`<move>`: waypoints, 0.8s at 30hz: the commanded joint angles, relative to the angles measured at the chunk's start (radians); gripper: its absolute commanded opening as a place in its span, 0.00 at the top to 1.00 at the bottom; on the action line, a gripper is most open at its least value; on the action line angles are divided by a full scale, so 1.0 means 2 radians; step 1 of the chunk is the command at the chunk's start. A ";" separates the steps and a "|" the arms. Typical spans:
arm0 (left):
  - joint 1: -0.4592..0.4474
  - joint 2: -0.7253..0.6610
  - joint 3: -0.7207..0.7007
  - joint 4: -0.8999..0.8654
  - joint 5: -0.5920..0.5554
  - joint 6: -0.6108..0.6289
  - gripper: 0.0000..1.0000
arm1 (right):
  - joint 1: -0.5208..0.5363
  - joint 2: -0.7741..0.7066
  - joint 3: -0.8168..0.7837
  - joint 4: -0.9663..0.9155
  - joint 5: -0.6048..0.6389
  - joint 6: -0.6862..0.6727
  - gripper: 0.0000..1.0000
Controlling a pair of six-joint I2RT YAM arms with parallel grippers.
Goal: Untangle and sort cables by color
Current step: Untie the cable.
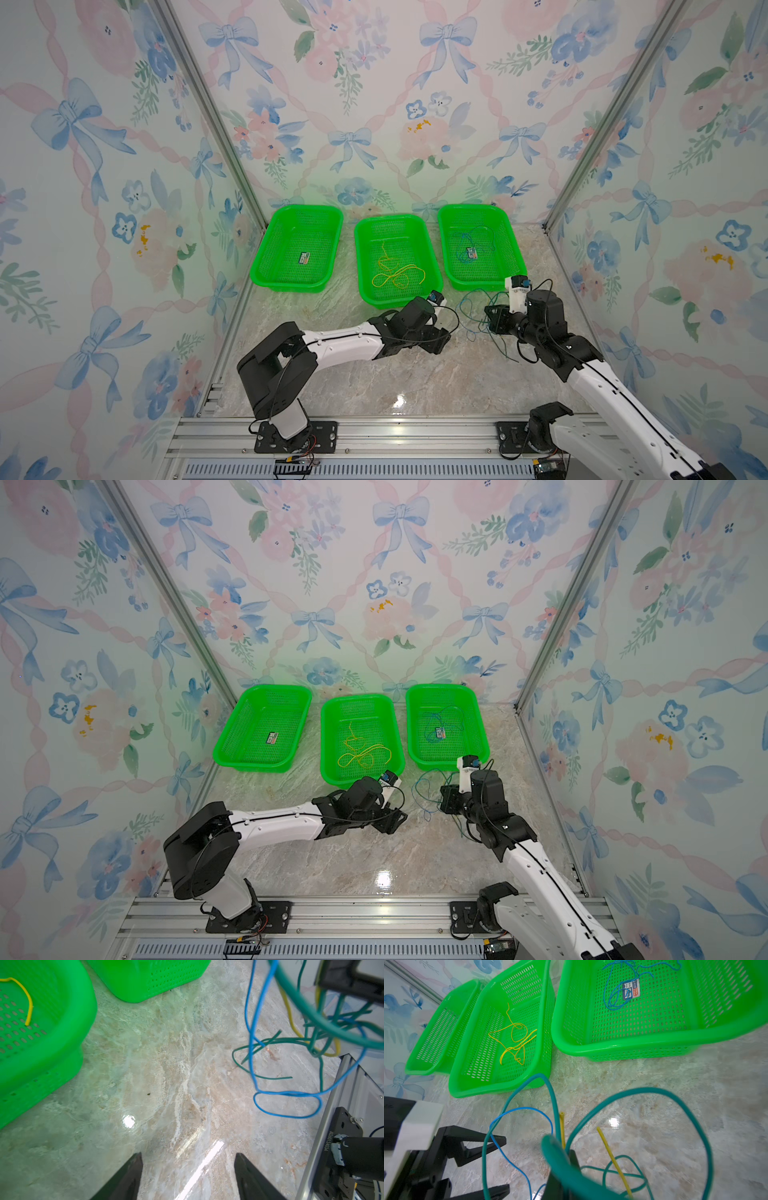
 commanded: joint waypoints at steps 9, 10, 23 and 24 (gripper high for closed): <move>0.037 -0.083 -0.049 0.139 0.120 -0.042 0.26 | -0.006 -0.031 -0.003 0.033 -0.080 0.039 1.00; 0.037 -0.079 -0.047 0.140 0.121 -0.042 0.27 | -0.006 -0.031 -0.005 0.041 -0.087 0.044 1.00; 0.042 -0.067 -0.031 0.141 0.097 -0.020 1.00 | -0.005 -0.004 -0.042 0.092 -0.102 0.079 0.99; 0.043 -0.069 -0.034 0.140 0.097 -0.019 1.00 | -0.005 -0.001 -0.044 0.093 -0.100 0.078 0.97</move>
